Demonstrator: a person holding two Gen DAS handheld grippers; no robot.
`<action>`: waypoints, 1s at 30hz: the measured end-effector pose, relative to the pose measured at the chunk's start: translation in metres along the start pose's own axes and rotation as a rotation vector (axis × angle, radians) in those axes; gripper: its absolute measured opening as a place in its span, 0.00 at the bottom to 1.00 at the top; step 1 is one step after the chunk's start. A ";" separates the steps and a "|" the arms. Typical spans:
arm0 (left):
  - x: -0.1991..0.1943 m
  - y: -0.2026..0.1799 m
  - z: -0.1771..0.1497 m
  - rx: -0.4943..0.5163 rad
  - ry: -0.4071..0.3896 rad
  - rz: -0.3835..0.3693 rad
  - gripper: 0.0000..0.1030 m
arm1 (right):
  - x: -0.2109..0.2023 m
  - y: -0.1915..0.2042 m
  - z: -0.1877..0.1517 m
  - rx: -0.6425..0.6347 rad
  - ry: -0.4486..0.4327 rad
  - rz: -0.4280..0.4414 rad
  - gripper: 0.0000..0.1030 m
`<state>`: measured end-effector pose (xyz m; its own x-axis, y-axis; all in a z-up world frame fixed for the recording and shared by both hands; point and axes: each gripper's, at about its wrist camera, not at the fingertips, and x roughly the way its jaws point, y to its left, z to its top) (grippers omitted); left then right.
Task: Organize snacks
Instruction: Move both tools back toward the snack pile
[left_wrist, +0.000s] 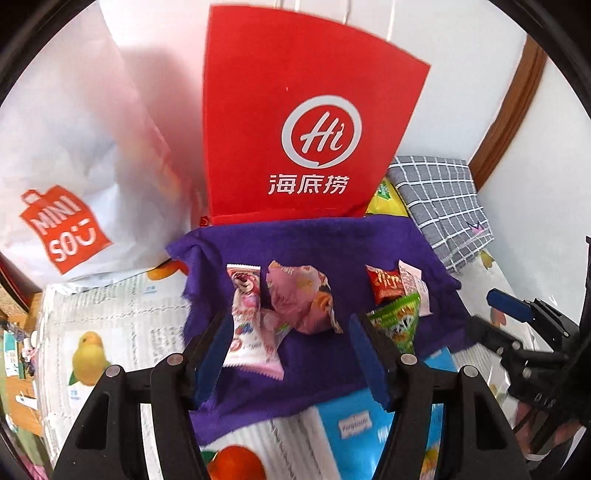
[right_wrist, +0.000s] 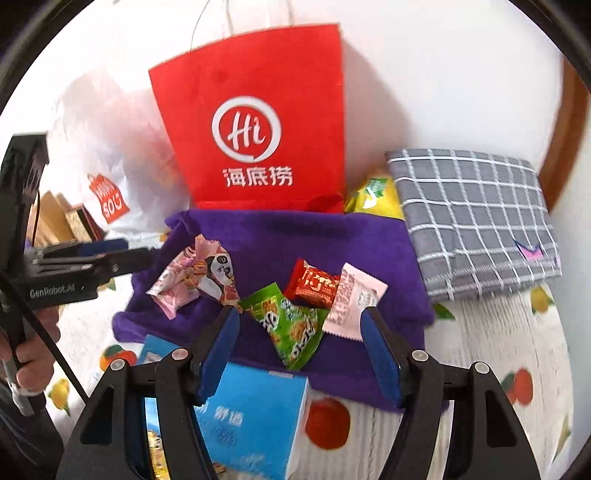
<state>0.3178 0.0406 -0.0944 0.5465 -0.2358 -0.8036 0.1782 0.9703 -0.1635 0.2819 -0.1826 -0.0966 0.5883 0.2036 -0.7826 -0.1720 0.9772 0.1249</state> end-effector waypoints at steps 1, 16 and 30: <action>-0.005 0.001 -0.003 0.000 -0.007 0.001 0.61 | -0.006 0.000 -0.004 0.016 -0.004 0.006 0.66; -0.073 0.014 -0.068 -0.080 -0.047 0.009 0.61 | -0.056 0.017 -0.083 -0.024 0.064 0.057 0.68; -0.097 0.004 -0.122 -0.146 -0.028 0.008 0.61 | -0.048 0.024 -0.177 -0.218 0.156 0.110 0.75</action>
<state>0.1655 0.0738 -0.0869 0.5702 -0.2272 -0.7894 0.0539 0.9693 -0.2400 0.1095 -0.1799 -0.1638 0.4305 0.2796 -0.8582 -0.4036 0.9101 0.0941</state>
